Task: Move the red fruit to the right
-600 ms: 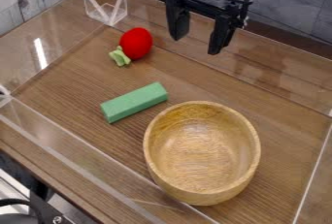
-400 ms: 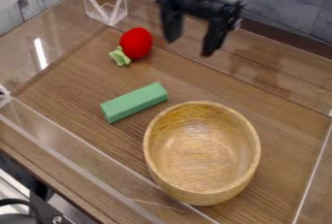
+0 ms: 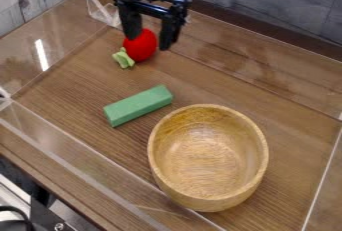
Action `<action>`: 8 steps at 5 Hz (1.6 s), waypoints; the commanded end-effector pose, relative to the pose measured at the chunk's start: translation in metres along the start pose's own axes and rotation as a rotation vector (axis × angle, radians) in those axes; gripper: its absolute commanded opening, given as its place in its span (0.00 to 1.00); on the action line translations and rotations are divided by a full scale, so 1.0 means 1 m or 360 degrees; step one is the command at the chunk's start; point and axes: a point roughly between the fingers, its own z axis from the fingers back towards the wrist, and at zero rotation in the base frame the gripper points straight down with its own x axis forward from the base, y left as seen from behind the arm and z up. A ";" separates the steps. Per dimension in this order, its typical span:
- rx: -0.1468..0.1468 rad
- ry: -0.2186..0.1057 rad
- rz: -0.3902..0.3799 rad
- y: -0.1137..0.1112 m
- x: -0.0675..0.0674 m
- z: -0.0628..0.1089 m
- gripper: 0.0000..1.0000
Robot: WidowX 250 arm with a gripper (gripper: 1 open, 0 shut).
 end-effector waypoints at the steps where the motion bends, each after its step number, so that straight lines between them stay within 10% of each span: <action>1: 0.0008 -0.0158 0.0019 0.010 0.030 0.015 1.00; 4: -0.0023 -0.0200 0.0294 0.053 0.039 0.013 1.00; 8: -0.0066 -0.0260 0.0322 0.025 0.040 -0.008 1.00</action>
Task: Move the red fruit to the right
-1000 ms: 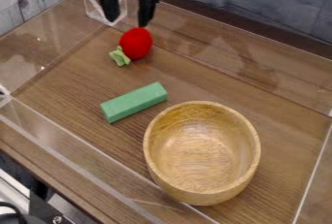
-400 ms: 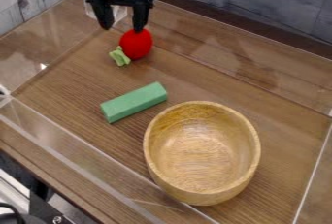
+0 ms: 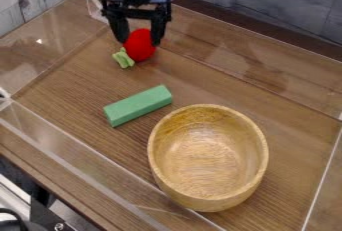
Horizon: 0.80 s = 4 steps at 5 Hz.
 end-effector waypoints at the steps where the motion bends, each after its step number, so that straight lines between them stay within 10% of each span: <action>1: -0.0013 -0.0150 -0.0096 -0.004 0.008 0.010 1.00; 4: -0.0025 -0.0248 -0.0017 0.014 0.022 0.011 1.00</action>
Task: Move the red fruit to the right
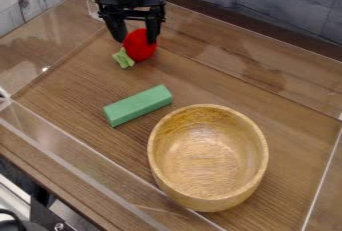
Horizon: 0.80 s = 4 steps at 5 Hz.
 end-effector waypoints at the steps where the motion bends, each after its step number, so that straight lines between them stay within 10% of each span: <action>1: -0.0008 -0.0101 -0.0023 -0.004 0.008 0.011 1.00; 4: -0.0058 -0.0149 -0.0192 -0.015 0.006 -0.004 1.00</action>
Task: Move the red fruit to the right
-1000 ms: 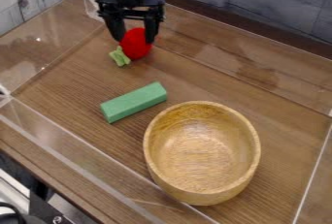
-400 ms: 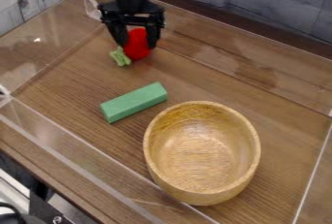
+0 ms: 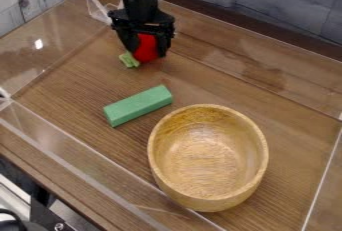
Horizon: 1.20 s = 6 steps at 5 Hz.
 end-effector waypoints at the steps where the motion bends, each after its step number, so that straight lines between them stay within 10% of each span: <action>1: -0.0001 -0.0120 -0.0011 0.003 0.008 0.028 1.00; 2: -0.0016 -0.0113 -0.0074 0.004 0.009 0.024 0.00; 4: -0.0073 -0.0148 -0.0142 -0.006 0.001 0.055 0.00; 6: -0.0121 -0.0085 -0.0226 -0.040 -0.044 0.061 0.00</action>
